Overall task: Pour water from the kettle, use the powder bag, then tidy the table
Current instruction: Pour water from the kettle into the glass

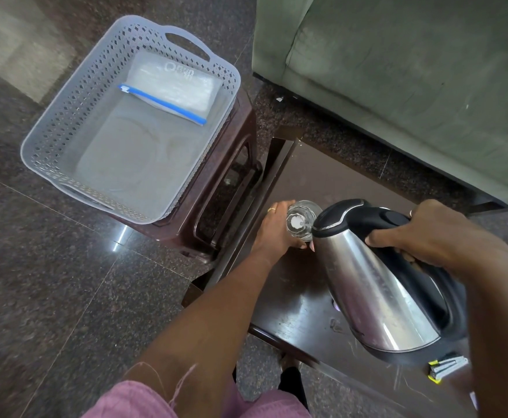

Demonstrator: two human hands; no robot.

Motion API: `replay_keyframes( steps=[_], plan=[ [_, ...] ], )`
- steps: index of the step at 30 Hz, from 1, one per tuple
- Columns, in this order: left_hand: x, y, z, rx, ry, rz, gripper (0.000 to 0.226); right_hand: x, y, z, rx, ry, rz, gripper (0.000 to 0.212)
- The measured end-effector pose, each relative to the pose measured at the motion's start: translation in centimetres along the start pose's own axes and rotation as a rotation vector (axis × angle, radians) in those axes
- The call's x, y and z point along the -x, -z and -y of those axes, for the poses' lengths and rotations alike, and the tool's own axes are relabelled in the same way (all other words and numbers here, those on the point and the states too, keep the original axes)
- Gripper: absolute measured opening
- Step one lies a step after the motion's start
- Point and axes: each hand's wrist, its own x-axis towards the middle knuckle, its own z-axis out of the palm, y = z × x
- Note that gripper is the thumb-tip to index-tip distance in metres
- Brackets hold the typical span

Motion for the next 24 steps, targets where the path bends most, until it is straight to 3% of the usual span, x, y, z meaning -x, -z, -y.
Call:
replay_keyframes(
  steps=[24],
  plan=[
    [-0.09, -0.23, 0.11, -0.012, 0.012, 0.0, 0.097, -0.1, 0.54, -0.22, 0.0, -0.003, 0.001, 0.038]
  ],
)
